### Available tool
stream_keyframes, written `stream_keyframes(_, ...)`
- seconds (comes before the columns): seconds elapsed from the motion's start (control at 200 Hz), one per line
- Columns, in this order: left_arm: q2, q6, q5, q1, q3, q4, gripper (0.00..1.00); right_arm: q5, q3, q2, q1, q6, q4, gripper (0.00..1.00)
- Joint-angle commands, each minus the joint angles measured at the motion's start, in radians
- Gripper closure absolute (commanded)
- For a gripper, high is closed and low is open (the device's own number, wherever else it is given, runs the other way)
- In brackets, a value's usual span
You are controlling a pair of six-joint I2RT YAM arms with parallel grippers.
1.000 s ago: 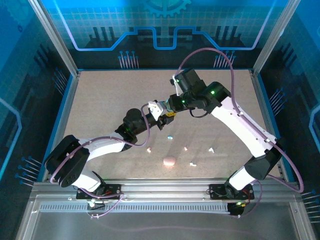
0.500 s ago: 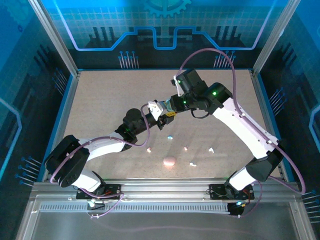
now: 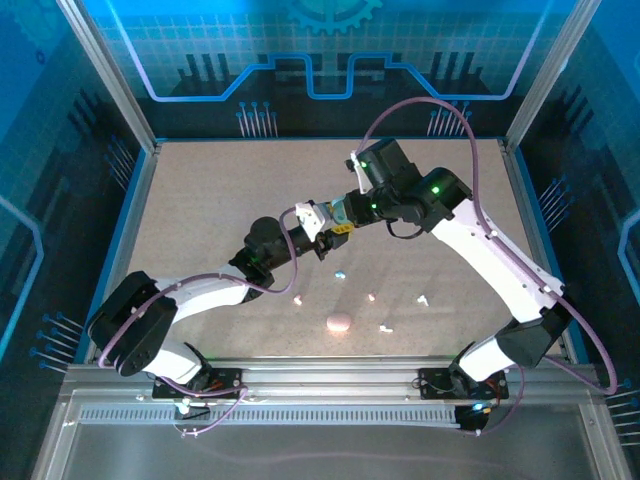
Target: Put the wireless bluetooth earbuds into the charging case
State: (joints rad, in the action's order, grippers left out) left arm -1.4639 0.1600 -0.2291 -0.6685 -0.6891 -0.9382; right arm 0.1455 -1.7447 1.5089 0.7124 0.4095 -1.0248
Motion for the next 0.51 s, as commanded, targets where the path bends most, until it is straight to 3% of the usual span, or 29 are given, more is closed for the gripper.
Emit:
stream_keyframes(0.0, 0.034, -0.003, -0.047, 0.005, 0.008, -0.063, 0.64, 0.021, 0.013, -0.023, -0.007, -0.022, -0.017, 0.82)
stream_keyframes(0.5, 0.045, -0.083, -0.159, 0.043, -0.001, -0.082, 0.65, 0.032, 0.023, -0.033, -0.014, -0.073, -0.017, 0.82)
